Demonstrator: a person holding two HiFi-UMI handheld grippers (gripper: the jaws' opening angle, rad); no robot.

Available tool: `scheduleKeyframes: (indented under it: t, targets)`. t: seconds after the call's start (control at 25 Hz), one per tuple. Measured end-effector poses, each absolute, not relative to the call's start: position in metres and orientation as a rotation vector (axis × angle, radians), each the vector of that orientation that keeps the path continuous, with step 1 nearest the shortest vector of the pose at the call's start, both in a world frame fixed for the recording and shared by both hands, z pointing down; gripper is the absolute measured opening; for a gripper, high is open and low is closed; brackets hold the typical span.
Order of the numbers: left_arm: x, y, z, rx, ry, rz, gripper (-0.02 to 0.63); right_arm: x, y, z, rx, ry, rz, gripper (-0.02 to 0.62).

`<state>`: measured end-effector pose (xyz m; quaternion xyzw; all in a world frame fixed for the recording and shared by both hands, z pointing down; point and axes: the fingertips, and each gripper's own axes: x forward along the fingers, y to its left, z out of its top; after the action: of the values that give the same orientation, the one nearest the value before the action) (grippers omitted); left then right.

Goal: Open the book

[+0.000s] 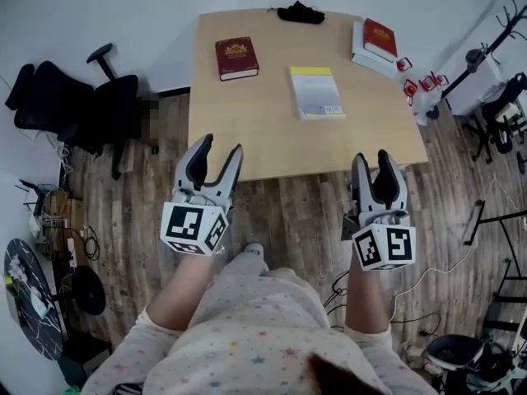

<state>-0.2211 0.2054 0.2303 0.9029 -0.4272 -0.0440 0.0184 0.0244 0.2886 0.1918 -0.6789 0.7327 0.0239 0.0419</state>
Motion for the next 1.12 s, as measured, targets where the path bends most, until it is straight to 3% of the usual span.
scheduleKeyframes:
  t: [1.12]
  targets:
    - [-0.152,0.045,0.225,2.639,-1.644,-0.141,0.212,0.128,0.085,0.179,-1.86,2.437,0.08,0.186]
